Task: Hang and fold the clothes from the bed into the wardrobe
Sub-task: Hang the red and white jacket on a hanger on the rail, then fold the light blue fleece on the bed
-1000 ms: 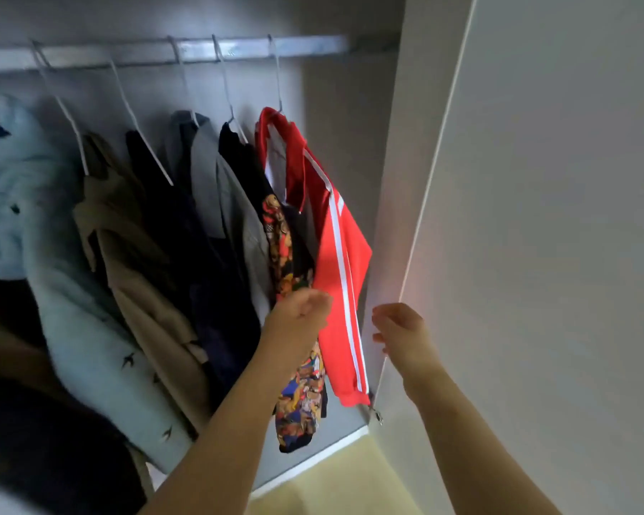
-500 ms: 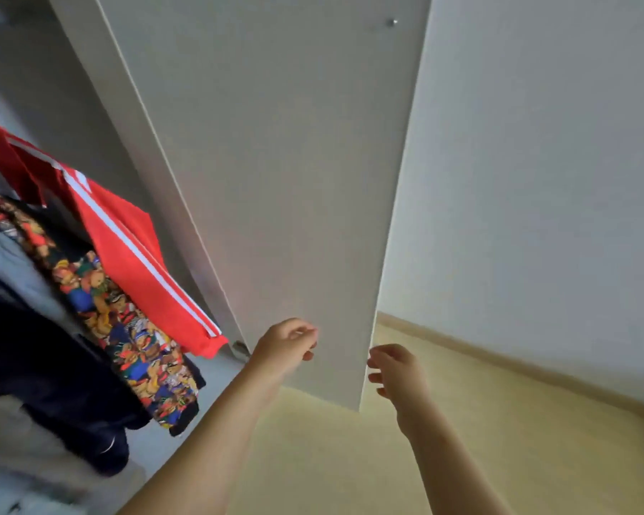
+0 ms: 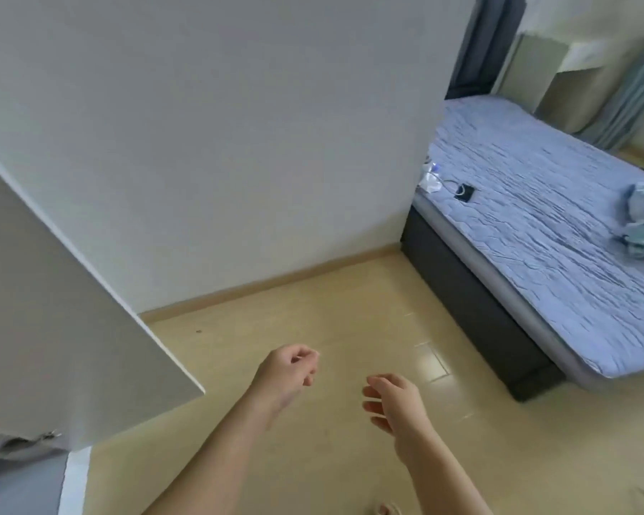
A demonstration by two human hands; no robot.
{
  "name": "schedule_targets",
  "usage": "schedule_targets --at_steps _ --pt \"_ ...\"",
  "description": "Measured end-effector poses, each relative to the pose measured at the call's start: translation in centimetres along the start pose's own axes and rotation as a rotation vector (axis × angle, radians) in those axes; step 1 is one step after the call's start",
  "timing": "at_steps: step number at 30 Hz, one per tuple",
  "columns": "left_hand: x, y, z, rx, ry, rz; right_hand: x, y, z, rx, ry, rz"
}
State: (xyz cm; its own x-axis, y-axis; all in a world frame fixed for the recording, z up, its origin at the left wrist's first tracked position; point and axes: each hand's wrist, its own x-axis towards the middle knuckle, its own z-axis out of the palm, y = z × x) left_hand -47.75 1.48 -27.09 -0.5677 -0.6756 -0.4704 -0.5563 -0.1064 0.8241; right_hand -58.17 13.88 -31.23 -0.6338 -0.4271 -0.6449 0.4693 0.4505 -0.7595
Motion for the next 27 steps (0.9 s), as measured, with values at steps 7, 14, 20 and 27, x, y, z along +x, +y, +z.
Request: schedule_targets --at_steps 7,14,20,27 --pt "3.7 8.8 17.4 0.085 -0.223 0.117 2.7 -1.7 -17.7 0.141 0.225 -0.030" --pt "4.9 15.5 35.0 0.156 -0.461 0.146 3.5 -1.1 -36.1 0.324 0.506 -0.003" --pt "6.8 19.2 45.3 0.265 -0.613 0.177 5.7 0.2 -43.6 0.482 0.602 0.070" --pt "12.1 25.2 57.4 0.334 -0.760 0.208 11.4 -1.9 -53.5 0.592 0.731 0.102"
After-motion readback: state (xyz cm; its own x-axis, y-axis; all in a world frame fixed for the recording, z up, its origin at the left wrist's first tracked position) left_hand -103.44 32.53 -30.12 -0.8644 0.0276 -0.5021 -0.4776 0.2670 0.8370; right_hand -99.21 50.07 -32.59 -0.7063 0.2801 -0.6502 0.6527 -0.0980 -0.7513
